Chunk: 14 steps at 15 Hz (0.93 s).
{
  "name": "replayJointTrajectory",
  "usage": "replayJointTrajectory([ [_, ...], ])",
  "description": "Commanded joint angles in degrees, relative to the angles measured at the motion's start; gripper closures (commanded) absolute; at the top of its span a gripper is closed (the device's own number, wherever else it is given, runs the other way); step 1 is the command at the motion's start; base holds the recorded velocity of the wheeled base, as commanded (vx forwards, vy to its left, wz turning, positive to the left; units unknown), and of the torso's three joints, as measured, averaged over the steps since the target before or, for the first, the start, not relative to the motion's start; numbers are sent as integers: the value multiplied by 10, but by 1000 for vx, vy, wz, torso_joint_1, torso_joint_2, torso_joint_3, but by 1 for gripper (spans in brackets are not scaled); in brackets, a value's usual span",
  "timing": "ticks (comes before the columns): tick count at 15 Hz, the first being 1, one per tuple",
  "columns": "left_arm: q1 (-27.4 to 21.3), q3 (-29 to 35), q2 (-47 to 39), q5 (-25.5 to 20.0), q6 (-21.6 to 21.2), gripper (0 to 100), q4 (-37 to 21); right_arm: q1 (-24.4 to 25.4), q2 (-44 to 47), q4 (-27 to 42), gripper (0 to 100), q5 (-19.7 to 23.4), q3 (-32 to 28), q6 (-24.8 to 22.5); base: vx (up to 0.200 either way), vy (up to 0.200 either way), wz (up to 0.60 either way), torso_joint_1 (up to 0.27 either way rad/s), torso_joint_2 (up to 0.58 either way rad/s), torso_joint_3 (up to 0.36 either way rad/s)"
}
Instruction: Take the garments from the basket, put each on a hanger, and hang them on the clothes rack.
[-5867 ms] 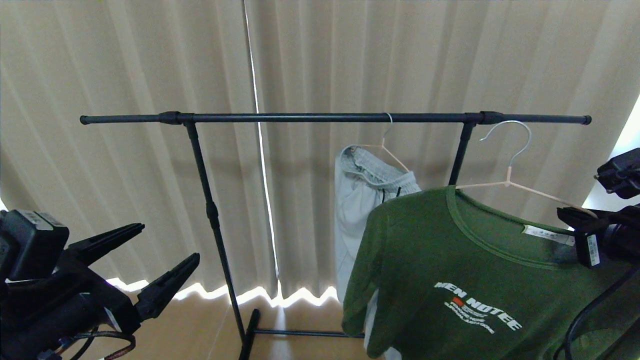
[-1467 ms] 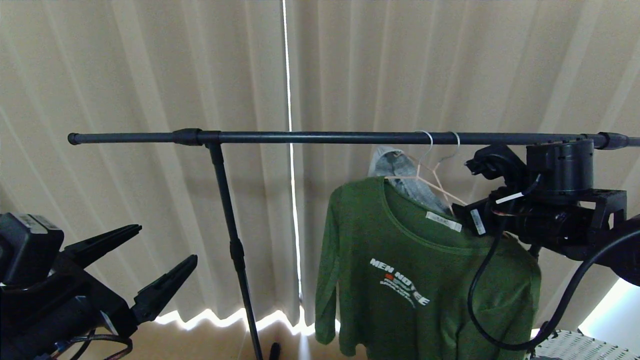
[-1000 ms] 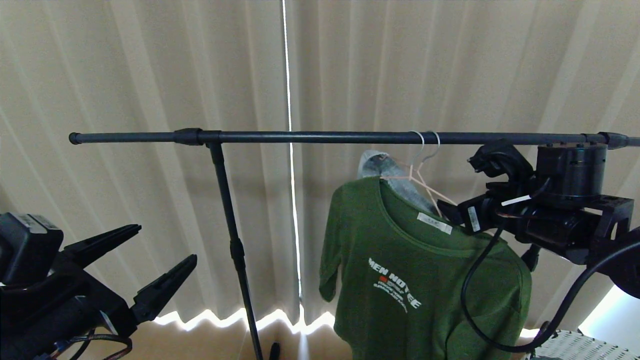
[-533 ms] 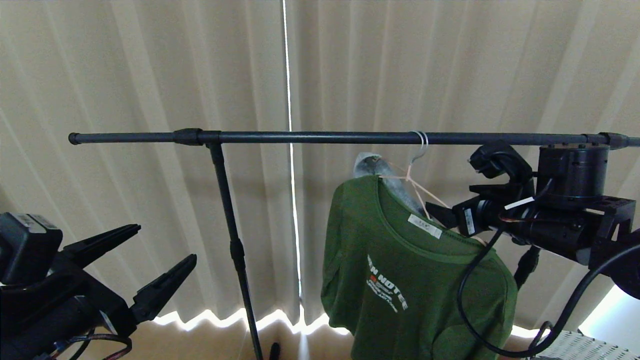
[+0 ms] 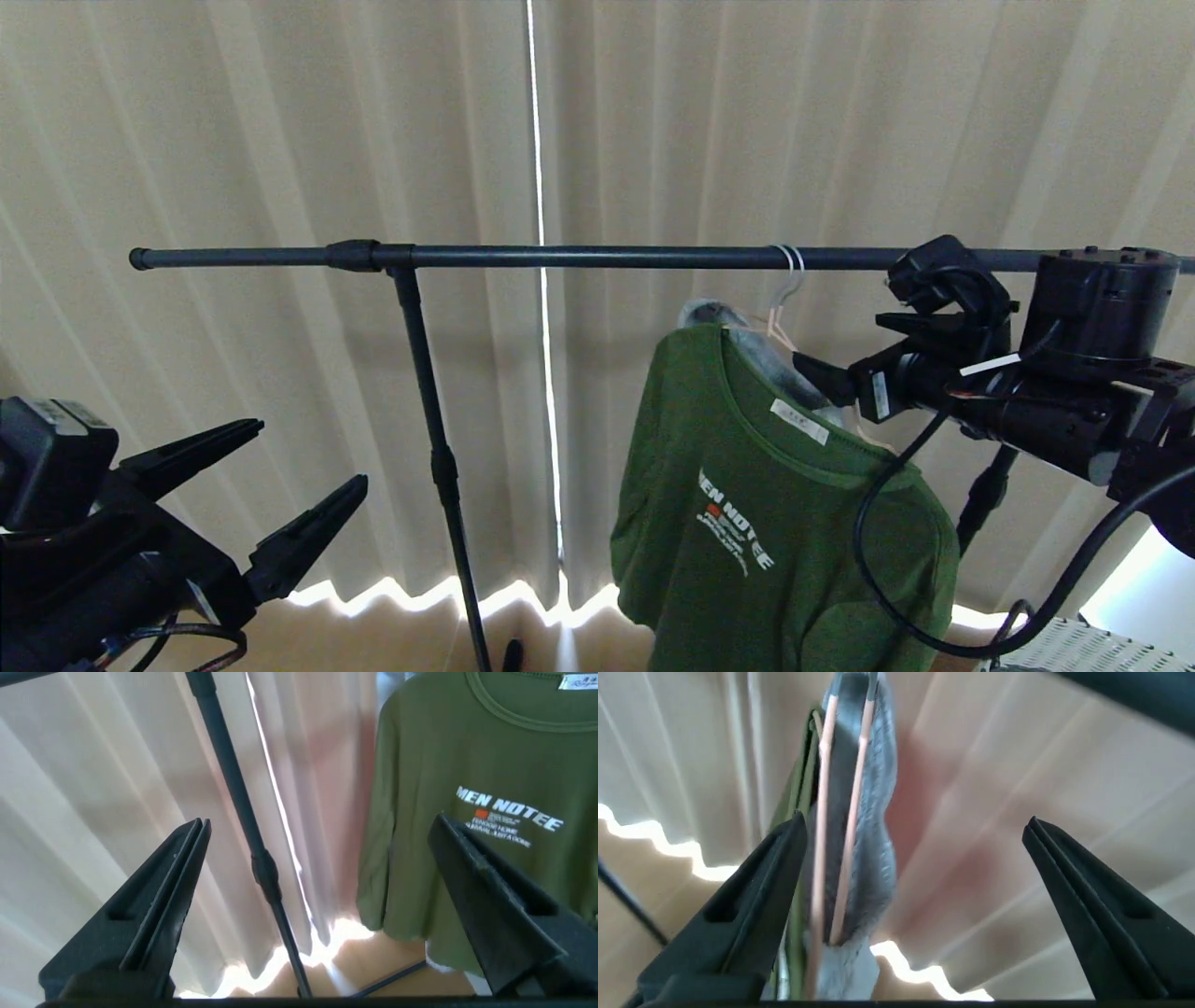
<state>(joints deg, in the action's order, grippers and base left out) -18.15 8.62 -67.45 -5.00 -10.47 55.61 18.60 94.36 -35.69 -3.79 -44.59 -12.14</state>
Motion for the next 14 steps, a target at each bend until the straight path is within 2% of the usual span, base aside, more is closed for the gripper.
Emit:
replayJointTrajectory([
  [1, 0, -1, 2, 0, -1, 0, 0, 0, -33, -2, 0, 9, 7, 2, 0, 0, 0, 0, 0, 0],
  [3, 0, -5, 24, 1, -1, 0, 0, 0, -87, -2, 0, 27, 40, 2, 0, 0, 0, 0, 0, 0],
  [6, 2, -24, 76, 3, 5, 0, -2, 0, -161, -2, 0, 33, 86, 5, 0, 0, 0, 0, 0, 0],
  [10, 116, -69, 191, 4, 5, 0, -28, 0, -291, 1, 0, 31, 181, 45, 0, 0, 0, 0, 0, 0],
  [11, 146, -72, 226, 4, 7, 0, -57, 0, -320, 2, 0, 30, 210, 54, 0, 0, 0, 0, 0, 0],
  [12, 182, -71, 282, 4, 8, 0, -130, 0, -354, 4, 0, 27, 247, 60, 0, 0, 0, 0, 0, 0],
  [14, 214, -63, 363, 4, 13, 0, -238, 0, -389, 6, 0, 25, 287, 62, 0, 0, 0, 0, 0, 0],
])
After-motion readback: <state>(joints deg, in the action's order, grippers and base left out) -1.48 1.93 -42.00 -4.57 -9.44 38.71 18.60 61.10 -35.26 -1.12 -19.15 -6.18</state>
